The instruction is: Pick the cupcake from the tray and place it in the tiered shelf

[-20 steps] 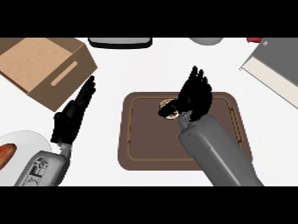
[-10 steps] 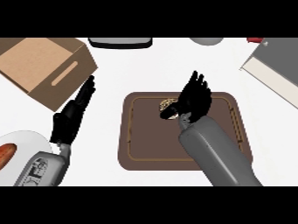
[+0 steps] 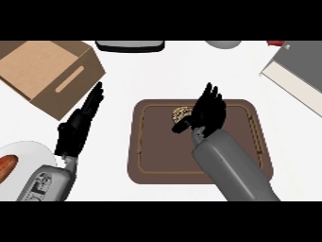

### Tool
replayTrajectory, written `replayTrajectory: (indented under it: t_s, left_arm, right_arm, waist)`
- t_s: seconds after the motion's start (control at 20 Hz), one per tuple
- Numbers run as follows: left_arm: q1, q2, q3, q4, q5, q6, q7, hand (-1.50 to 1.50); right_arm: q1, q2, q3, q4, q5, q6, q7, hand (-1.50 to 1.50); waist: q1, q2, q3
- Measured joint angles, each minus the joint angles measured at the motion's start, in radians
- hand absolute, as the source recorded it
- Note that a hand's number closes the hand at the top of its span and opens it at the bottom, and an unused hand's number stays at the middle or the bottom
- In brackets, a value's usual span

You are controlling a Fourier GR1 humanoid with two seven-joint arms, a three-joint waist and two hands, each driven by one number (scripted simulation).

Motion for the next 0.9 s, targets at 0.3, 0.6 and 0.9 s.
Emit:
replayTrajectory:
  t_s: [0.3, 0.6, 0.9]
  left_arm:
    - [0.014, 0.001, 0.006, -0.009, -0.003, -0.008, -0.007, 0.00]
    - [-0.007, -0.007, 0.023, 0.032, 0.000, -0.023, -0.028, 0.00]
    - [0.013, -0.004, 0.028, 0.005, -0.007, -0.027, -0.017, 0.00]
  right_arm:
    - [-0.005, 0.000, 0.036, 0.026, -0.040, -0.038, 0.001, -1.50]
    - [-0.023, -0.003, 0.091, 0.057, -0.087, -0.047, 0.001, 1.50]
    - [-0.057, -0.005, 0.127, 0.088, -0.068, -0.045, -0.003, 1.50]
  waist:
    - [0.001, 0.000, 0.000]
    - [-0.002, -0.001, -0.002]
    - [-0.003, -0.004, -0.002]
